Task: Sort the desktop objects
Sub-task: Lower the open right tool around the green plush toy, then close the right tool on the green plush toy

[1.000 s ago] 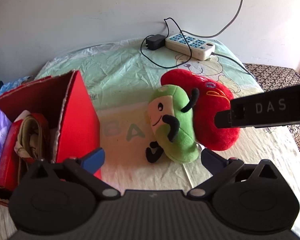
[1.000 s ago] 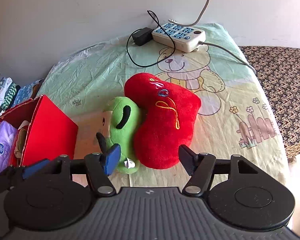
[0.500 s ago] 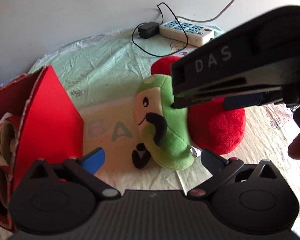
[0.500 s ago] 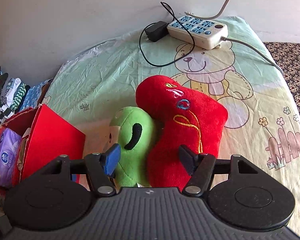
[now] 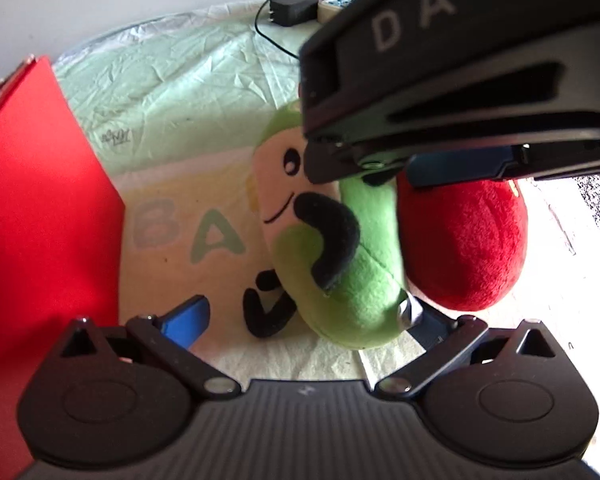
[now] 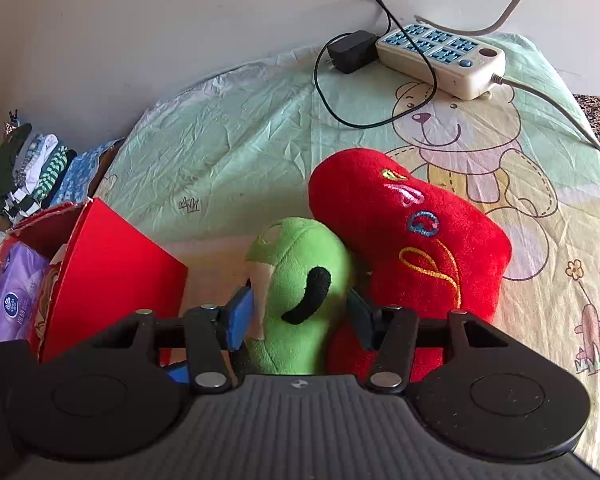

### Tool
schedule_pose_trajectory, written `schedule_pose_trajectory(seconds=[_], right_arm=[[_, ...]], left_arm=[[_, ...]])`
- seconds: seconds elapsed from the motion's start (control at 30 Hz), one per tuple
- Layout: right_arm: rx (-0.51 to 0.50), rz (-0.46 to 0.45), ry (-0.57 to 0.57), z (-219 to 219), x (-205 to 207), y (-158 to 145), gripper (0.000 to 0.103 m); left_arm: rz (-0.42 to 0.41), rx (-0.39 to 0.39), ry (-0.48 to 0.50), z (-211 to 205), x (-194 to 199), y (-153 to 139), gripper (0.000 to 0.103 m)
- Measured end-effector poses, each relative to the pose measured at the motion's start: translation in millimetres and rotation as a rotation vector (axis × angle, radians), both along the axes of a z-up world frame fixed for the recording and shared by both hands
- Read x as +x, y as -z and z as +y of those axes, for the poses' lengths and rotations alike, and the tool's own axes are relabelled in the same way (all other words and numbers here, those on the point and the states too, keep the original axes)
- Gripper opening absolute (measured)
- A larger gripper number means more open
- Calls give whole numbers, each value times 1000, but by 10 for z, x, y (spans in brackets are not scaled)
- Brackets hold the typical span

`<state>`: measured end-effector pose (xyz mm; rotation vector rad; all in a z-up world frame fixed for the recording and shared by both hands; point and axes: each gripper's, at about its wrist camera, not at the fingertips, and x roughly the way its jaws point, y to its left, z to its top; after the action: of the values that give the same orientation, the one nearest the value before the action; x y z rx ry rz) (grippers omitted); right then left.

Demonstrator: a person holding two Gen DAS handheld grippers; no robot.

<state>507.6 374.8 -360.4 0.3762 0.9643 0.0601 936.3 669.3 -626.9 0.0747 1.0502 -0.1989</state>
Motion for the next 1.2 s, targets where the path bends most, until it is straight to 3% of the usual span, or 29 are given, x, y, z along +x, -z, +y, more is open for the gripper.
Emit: schedule_pose_trajectory(seconds=[0.17, 0.5, 0.67, 0.77, 0.87, 1.1, 1.2], right_arm=[[5, 12, -16, 23, 52, 62, 56], [62, 28, -29, -31, 12, 111, 56], [95, 37, -34, -104, -68, 96, 52], [98, 57, -64, -56, -63, 104, 51], [95, 74, -85, 21, -7, 131, 54], [151, 55, -21, -48, 67, 166, 63], [157, 44, -2, -40, 87, 164, 64]], left_arm=[[-31, 34, 4, -71, -65, 51, 103], [-72, 27, 65, -100, -231, -16, 102], [-41, 1, 95, -64, -309, -114, 101], [-94, -13, 106, -92, -418, -222, 95], [-117, 12, 141, -176, -467, -279, 77], [-113, -31, 135, -148, -412, -383, 76], [-119, -15, 137, -157, -380, -394, 74]])
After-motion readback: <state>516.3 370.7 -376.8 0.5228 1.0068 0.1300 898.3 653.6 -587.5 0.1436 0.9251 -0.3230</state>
